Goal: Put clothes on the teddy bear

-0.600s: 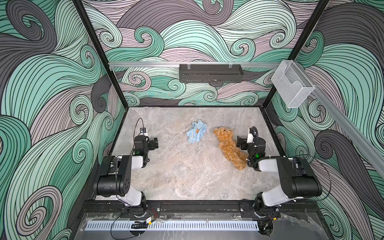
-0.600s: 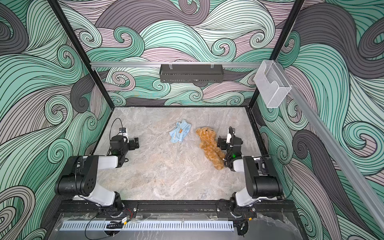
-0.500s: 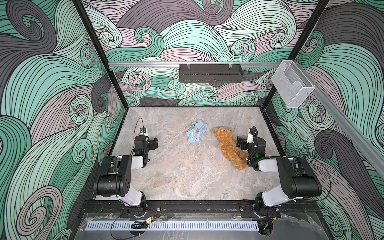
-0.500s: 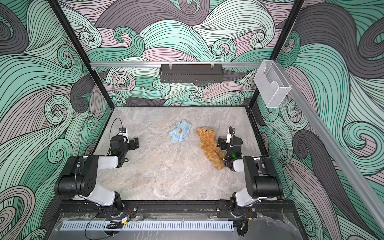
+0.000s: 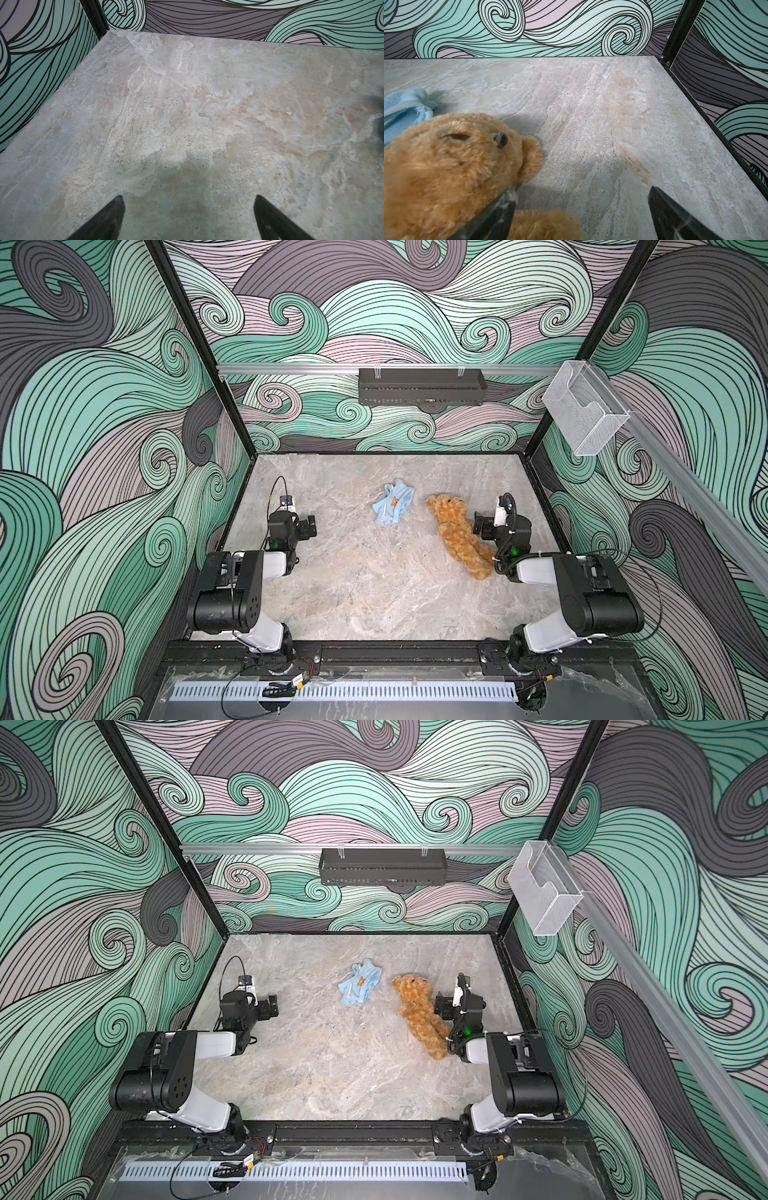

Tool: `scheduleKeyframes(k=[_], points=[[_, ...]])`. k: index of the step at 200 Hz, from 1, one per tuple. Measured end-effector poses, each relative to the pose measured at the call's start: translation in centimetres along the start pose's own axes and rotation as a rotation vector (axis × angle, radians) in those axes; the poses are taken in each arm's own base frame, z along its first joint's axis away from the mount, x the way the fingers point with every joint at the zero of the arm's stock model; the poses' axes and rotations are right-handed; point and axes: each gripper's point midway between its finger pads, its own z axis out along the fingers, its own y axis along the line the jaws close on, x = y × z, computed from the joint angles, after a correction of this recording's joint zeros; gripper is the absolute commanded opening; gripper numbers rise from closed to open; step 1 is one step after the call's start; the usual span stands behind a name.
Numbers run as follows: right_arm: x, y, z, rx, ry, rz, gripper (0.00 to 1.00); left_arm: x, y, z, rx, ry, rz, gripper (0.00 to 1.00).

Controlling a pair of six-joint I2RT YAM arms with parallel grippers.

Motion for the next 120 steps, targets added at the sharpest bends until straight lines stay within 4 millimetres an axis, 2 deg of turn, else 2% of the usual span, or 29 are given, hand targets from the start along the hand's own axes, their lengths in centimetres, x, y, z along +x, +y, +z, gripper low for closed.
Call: scheduleKeyframes(k=[92,109,120], points=[[0.0,-0.1,0.0,0.004,-0.001,0.0,0.99,-0.1,0.0,0.0,-0.002,-0.002,0.0,0.99],[-0.2,-0.3,-0.4,0.019,0.013,0.004,0.99,-0.3,0.5,-0.6,-0.026,0.008,-0.009,0.98],[-1.1,-0.7,-1.2,0.038,0.014,0.01,0.99,-1.1,1.1,-1.3,-0.065,0.018,-0.033,0.98]])
